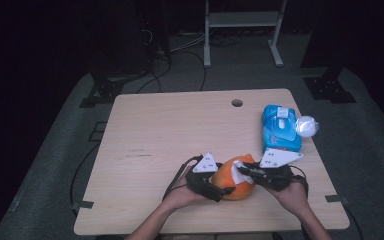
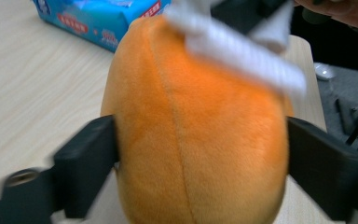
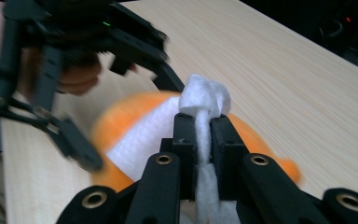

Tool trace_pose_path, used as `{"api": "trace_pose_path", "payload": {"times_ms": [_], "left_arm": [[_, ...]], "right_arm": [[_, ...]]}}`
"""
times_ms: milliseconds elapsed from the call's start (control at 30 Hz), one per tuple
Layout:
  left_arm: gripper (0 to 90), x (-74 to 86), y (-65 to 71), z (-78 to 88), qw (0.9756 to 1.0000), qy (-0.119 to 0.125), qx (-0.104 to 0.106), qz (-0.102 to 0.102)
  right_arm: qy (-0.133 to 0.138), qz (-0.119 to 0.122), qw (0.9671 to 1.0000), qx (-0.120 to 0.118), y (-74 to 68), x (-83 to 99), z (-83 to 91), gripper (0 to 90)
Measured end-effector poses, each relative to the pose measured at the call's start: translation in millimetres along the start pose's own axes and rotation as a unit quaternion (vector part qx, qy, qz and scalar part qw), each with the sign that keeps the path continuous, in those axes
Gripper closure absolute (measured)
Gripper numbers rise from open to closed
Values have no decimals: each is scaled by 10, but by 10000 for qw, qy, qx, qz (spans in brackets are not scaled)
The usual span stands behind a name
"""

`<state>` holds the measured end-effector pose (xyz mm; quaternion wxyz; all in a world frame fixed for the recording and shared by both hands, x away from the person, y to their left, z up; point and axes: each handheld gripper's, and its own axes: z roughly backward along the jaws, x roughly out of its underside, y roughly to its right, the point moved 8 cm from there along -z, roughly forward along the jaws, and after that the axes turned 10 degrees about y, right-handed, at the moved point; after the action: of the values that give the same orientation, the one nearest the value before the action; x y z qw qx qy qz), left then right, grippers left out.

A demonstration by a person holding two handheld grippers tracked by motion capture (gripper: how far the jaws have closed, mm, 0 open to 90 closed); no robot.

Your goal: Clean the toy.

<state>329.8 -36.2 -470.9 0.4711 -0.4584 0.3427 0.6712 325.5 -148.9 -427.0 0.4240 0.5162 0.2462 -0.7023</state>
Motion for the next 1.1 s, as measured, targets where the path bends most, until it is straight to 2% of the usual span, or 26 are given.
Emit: {"api": "trace_pose_path", "payload": {"times_ms": [67,100,167,233,333,367,533,600,667,700,767,800,833,867,933,1000,1100], "left_arm": [[217,-31,48,3,9996,-18,-28,-281],[231,-33,75,-2,9991,-52,-18,-428],[245,-25,104,1,9982,-66,13,-602],[264,-18,88,23,9981,-42,56,-611],[273,-4,88,34,9973,-71,98,-724],[273,0,88,34,9972,-65,110,-742],[272,30,21,58,9980,-41,161,-607],[259,44,-56,86,9986,-15,75,-518],[230,39,-149,117,9993,0,-104,-366],[195,33,-169,134,9995,-5,-131,-296],[174,9,-171,148,9999,114,-71,-109],[172,9,-171,148,9999,114,-71,-109],[170,-6,-139,129,9998,177,81,42],[159,-12,-120,118,9997,186,140,96],[158,-13,-101,111,9996,170,189,114],[164,-9,-54,83,9997,149,202,37],[178,-1,-36,81,9996,137,203,-118]], "right_arm": [[67,31,9997,-212,-140,-53,-67,811],[50,141,9993,-337,-239,-73,-124,811],[-62,336,9986,-401,-324,-81,-188,812],[-63,305,9988,-380,-295,-92,-190,812],[13,131,9997,-183,-140,-85,-114,812],[25,67,10000,-59,-37,-62,-57,812],[-41,-280,9991,305,263,93,103,811],[-54,-391,9988,299,298,149,131,811],[-77,-398,9988,283,272,173,120,812],[-113,-323,9990,298,254,172,105,812],[-121,-284,9990,320,243,162,85,812],[-121,-284,9990,320,243,162,85,812],[-101,-332,9991,230,210,145,60,812],[-109,-292,9993,218,194,139,52,812],[-101,-214,9996,176,135,109,33,812],[-84,-101,9998,140,65,74,2,812],[-26,-50,10000,-64,-62,22,-62,811]]}}
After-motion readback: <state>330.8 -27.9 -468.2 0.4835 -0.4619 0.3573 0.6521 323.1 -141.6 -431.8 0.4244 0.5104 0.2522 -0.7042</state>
